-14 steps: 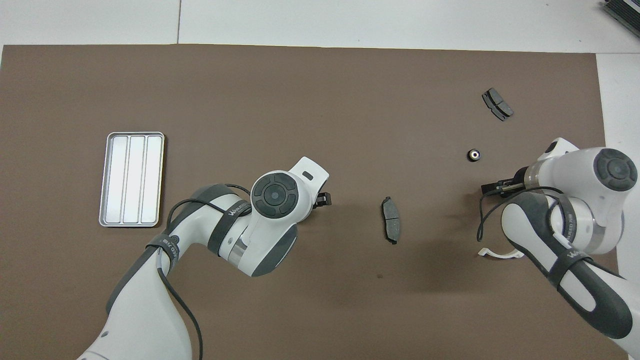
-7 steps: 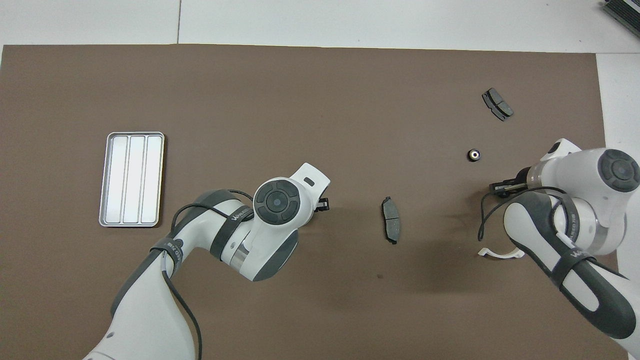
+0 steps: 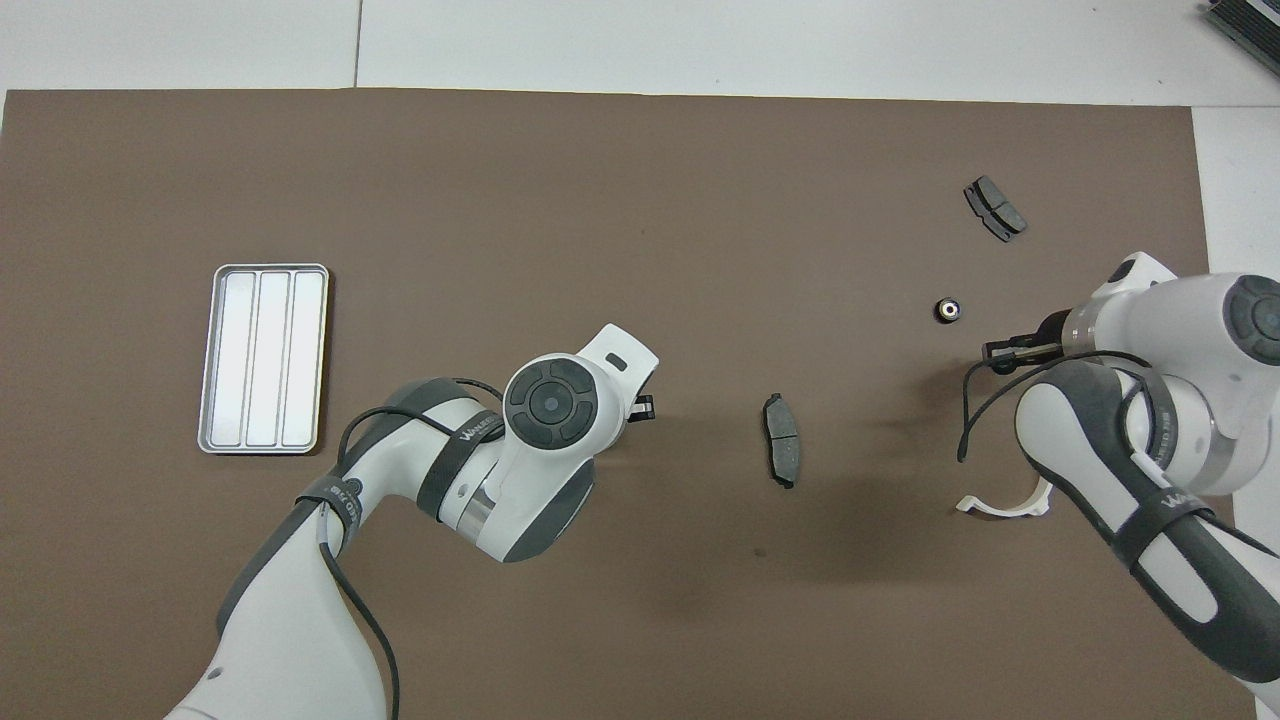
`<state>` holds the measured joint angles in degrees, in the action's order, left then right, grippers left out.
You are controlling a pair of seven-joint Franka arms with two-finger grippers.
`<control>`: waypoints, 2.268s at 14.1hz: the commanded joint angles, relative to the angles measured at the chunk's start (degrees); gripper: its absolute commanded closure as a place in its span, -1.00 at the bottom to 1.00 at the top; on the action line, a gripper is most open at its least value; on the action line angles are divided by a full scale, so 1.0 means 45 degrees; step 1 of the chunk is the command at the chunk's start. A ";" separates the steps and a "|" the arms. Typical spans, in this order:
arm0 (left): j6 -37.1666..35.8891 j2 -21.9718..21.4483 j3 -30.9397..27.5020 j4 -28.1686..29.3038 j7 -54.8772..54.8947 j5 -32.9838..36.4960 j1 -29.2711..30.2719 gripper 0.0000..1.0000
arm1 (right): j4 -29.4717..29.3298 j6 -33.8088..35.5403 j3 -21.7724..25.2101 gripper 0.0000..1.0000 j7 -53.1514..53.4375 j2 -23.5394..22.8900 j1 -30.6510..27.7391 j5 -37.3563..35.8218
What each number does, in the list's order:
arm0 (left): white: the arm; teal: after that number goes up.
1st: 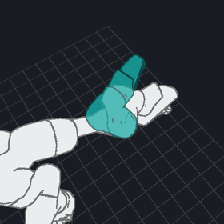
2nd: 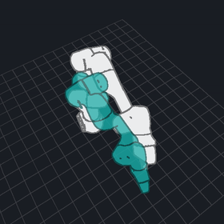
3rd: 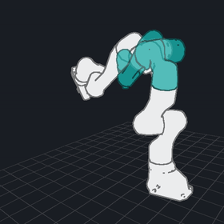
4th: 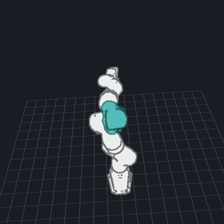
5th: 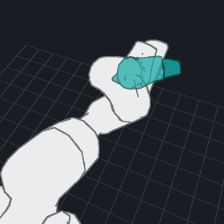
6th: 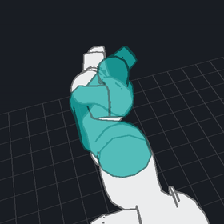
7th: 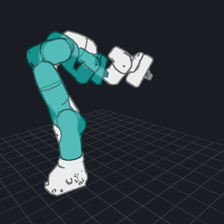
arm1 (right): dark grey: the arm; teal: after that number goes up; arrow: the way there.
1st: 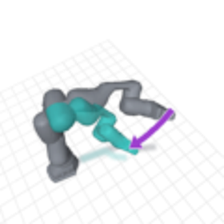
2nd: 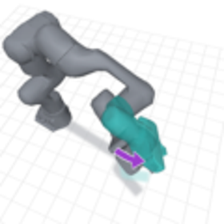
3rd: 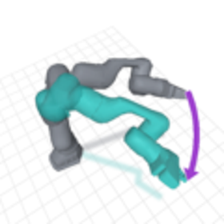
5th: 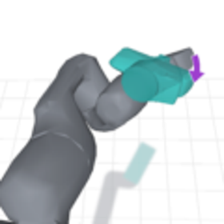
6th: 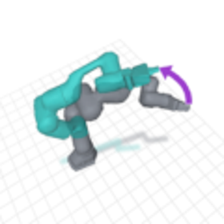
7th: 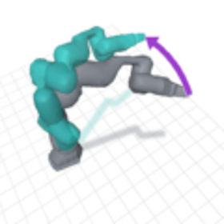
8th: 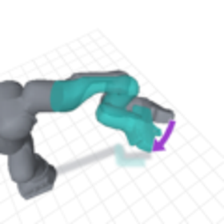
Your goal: Pick bearing gear from pile to tray
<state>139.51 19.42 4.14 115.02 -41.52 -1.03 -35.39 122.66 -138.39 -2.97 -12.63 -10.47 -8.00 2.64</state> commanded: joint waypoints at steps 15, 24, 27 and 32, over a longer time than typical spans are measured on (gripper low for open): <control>-0.1759 0.0001 -0.0120 -0.1689 0.0105 -0.0024 0.0672 1.00 | -0.1495 -0.0183 -0.0063 1.00 0.8273 -0.0252 0.5348 0.0194; -0.3770 -0.1638 -0.0081 -0.2377 0.2267 -0.0277 0.4207 1.00 | -0.2062 -0.1434 -0.0063 1.00 1.2473 -0.1345 0.8084 0.0194; -0.4865 -0.2088 -0.0120 -0.2377 0.4395 -0.0707 0.5574 1.00 | -0.2062 -0.1959 -0.0063 0.97 1.3624 -0.1871 0.8943 0.0175; -0.5161 -0.2285 -0.0159 -0.2104 0.7208 -0.0727 0.7411 1.00 | -0.2062 -0.2020 -0.0043 0.02 1.4116 -0.2283 0.9570 0.0097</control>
<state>117.08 10.60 3.00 104.05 -13.49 -3.45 -4.29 114.27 -146.51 -3.34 49.96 -19.73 34.75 3.35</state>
